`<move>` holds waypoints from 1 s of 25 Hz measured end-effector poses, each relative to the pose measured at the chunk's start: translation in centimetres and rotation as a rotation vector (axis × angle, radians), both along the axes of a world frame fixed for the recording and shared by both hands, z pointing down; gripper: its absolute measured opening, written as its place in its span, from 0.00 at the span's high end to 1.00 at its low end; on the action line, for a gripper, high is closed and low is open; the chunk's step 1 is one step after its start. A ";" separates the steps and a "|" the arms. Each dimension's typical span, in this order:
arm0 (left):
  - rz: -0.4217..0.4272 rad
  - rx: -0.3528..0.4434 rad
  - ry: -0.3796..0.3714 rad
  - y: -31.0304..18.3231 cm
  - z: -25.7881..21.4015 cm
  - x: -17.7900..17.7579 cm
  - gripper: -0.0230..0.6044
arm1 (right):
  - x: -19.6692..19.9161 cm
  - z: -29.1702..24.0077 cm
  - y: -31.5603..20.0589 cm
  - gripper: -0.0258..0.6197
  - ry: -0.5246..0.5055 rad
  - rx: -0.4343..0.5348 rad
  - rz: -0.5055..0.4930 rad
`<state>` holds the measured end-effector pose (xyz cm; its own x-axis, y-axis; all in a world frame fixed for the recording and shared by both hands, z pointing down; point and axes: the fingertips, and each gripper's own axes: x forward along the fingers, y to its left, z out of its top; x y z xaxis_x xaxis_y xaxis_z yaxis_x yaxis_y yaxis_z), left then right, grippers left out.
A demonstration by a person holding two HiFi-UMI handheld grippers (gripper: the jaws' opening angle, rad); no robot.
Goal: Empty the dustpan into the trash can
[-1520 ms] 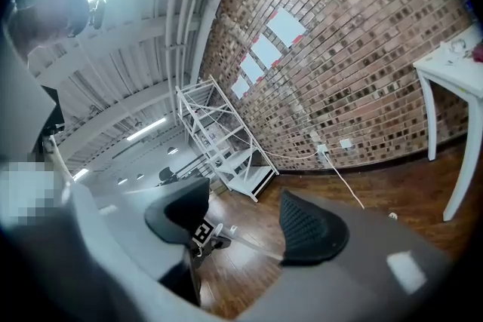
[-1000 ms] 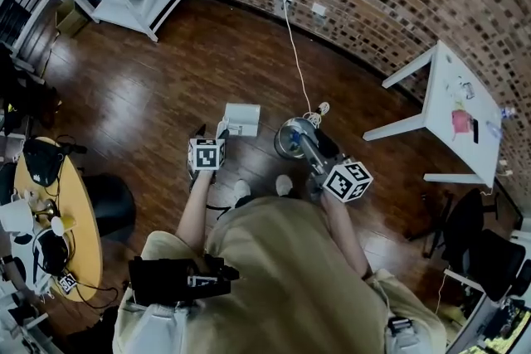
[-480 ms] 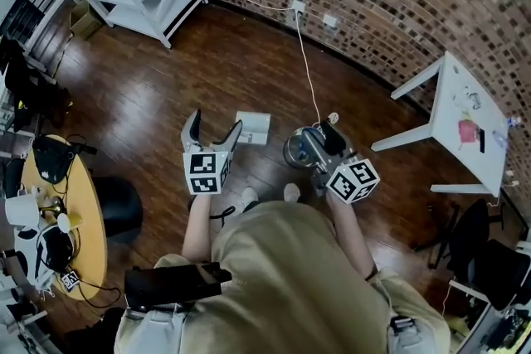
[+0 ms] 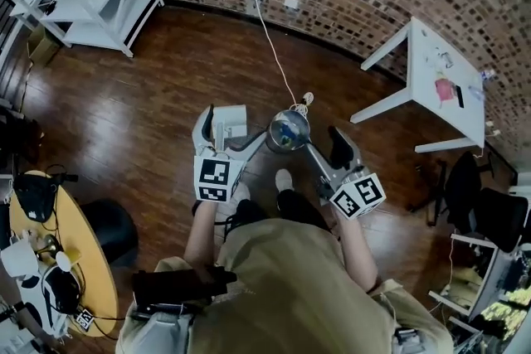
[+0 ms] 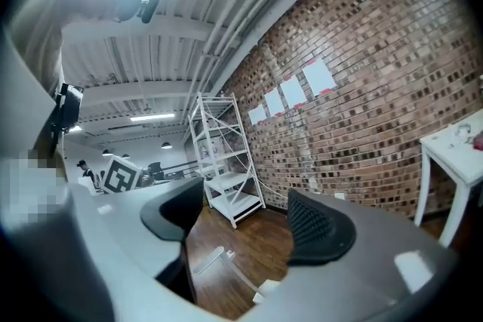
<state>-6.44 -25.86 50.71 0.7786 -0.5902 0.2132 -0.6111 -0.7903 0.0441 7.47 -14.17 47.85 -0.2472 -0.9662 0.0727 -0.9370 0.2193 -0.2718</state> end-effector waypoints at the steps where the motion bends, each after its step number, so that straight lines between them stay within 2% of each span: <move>1: 0.011 0.038 0.010 0.4 -0.3 0.4 0.07 | -0.2 0.2 1.1 0.41 0.001 -0.004 0.000; 3: 0.021 0.093 0.021 1.5 -0.8 1.0 0.21 | -0.8 0.3 3.5 0.36 -0.001 -0.004 -0.007; 6: 0.026 0.121 0.038 3.8 -1.9 1.9 0.22 | -0.6 -0.2 6.6 0.33 0.016 0.013 -0.012; 10: 0.010 0.156 0.050 8.2 -3.1 2.3 0.22 | -1.3 -1.1 10.2 0.32 0.051 0.047 -0.092; 16: -0.150 0.131 -0.022 17.0 -1.4 -1.3 0.22 | -2.6 1.0 17.6 0.29 0.033 0.051 -0.218; 20: -0.298 0.041 -0.055 25.2 -0.8 -2.8 0.22 | -0.9 1.0 23.1 0.29 -0.015 0.034 -0.292; 23: -0.321 0.035 -0.075 29.2 -1.9 -2.1 0.22 | 0.1 -0.3 25.5 0.28 -0.027 0.044 -0.304; 25: -0.320 0.062 -0.055 30.3 -3.6 -1.9 0.22 | 0.0 -2.0 26.1 0.28 -0.007 0.083 -0.280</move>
<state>-8.37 4.40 47.15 0.5399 -0.8164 0.2051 -0.8291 -0.5579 -0.0381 7.45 11.94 45.83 -0.5050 -0.8631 -0.0063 -0.8352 0.4905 -0.2485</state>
